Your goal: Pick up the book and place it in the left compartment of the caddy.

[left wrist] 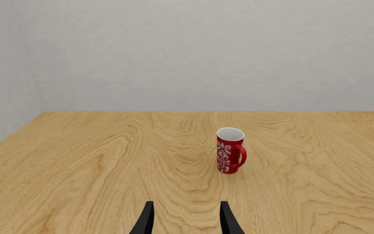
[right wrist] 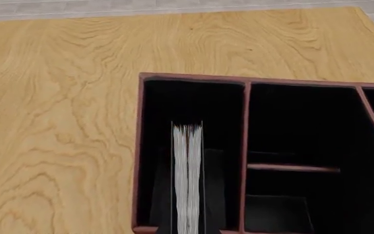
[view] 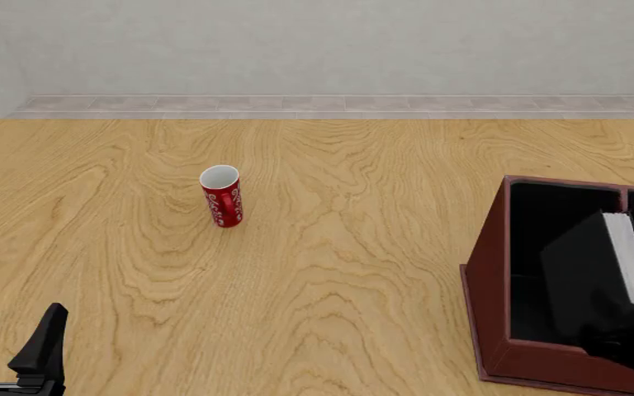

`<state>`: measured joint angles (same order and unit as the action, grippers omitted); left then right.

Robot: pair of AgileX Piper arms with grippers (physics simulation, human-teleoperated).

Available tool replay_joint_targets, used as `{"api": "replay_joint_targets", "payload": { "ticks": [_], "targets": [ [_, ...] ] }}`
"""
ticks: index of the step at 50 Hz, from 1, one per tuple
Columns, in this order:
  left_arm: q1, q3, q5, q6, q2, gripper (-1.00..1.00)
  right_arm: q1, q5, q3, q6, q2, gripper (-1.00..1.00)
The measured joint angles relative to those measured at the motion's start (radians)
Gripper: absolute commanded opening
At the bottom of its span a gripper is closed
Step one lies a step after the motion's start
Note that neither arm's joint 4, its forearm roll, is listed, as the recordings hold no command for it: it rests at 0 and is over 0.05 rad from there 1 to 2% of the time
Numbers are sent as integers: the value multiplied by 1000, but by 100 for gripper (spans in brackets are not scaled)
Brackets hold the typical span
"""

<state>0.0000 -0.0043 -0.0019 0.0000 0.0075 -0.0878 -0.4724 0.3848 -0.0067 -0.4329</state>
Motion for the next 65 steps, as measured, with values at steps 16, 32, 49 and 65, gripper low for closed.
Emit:
{"api": "replay_joint_targets", "payload": {
  "ticks": [16,32,49,65],
  "targets": [
    [0,0,0,0,0,100,-1,71,-50,7,-38,-100],
    [0,0,0,0,0,100,-2,146,-99,14,-80,-100],
    [0,0,0,0,0,100,0,217,-144,20,-120,-100],
    [0,0,0,0,0,100,3,275,-181,24,-155,-100]
  ]
}}
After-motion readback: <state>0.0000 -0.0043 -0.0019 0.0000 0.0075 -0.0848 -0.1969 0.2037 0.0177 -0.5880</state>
